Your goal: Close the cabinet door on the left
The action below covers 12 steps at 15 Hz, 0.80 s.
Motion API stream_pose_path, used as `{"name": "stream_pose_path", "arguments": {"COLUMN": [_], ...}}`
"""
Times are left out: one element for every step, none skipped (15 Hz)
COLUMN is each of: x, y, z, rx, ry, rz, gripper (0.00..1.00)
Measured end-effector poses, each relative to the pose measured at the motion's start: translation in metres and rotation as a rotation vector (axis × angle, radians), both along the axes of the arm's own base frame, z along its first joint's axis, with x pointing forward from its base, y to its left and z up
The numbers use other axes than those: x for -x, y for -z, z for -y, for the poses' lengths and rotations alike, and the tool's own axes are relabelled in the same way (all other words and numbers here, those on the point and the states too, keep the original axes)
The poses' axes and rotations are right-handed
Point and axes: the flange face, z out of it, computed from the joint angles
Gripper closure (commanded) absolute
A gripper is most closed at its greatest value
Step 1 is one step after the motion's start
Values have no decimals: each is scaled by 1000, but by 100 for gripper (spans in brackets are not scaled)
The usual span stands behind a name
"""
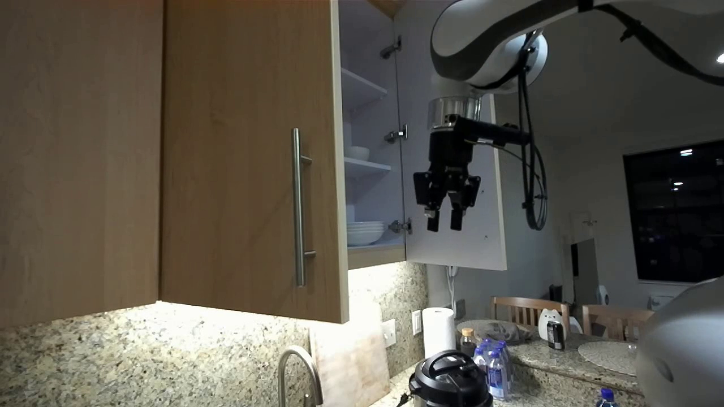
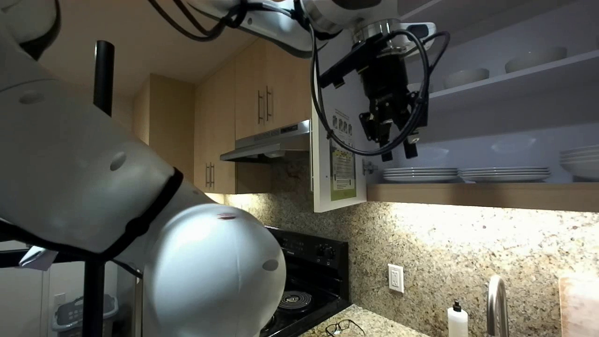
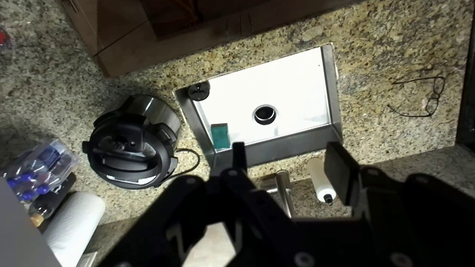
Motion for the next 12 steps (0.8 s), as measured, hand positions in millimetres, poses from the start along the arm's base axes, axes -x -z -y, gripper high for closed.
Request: {"name": "stream_pose_path", "arguments": {"x": [6, 13, 19, 24, 29, 33, 36, 39, 42, 44, 47, 50], "y": [-7, -15, -23, -32, -40, -47, -53, -60, -67, -74, -81, -87], "z": [-5, -9, -14, -19, -24, -30, -34, -39, -44, -49, -54, -60], "rx": [21, 42, 65, 88, 108, 129, 144, 161, 177, 191, 207, 220], "ry": [13, 26, 39, 49, 54, 61, 65, 72, 75, 75, 72, 65], "rz": [14, 28, 43, 59, 76, 92, 103, 118, 136, 154, 172, 191], "gripper": [80, 85, 90, 92, 93, 92, 95, 92, 92, 92, 92, 92]}}
